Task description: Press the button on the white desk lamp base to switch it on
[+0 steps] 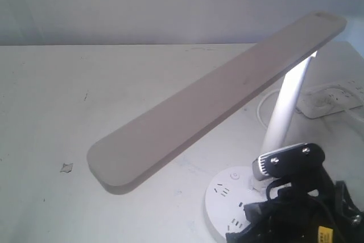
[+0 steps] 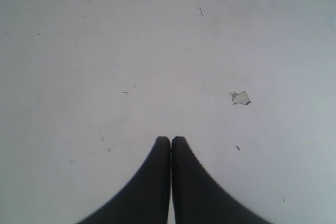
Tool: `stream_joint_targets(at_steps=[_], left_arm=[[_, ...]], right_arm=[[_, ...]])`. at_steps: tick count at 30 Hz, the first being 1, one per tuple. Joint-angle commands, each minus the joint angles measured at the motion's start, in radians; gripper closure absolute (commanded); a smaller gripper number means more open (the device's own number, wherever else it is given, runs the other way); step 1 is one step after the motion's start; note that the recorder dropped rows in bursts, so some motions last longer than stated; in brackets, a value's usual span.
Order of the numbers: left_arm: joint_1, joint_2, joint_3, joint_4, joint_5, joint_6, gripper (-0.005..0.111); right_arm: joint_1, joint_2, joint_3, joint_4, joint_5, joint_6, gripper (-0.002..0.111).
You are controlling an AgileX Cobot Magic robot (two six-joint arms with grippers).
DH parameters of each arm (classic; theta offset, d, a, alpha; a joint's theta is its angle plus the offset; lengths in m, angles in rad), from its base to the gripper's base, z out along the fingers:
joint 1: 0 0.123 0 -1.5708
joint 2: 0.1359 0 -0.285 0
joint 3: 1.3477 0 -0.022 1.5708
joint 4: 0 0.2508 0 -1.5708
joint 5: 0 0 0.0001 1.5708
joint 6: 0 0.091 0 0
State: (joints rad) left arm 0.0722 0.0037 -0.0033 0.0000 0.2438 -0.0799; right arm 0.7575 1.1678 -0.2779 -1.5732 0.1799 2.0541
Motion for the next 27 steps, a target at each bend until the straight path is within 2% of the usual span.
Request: stream_joint_targets(at_steps=[1, 9, 19, 24, 27], left_arm=[[-0.005, -0.004, 0.003, 0.000, 0.003, -0.003, 0.107], [-0.005, -0.004, 0.003, 0.000, 0.003, -0.003, 0.107], [-0.005, -0.004, 0.003, 0.000, 0.003, -0.003, 0.107], [-0.005, -0.004, 0.003, 0.000, 0.003, -0.003, 0.107], [-0.005, -0.004, 0.003, 0.000, 0.003, -0.003, 0.107]], right_arm=[[-0.002, -0.189, 0.007, -0.044, -0.001, -0.016, 0.108], [0.000, -0.564, 0.053, -0.112, -0.031, -0.043, 0.108], [0.000, -0.995, 0.192, -0.147, -0.045, -0.040, 0.108], [0.000, -1.157, 0.242, -0.147, -0.043, -0.034, 0.108], [0.000, -1.168, 0.255, -0.145, -0.047, -0.018, 0.108]])
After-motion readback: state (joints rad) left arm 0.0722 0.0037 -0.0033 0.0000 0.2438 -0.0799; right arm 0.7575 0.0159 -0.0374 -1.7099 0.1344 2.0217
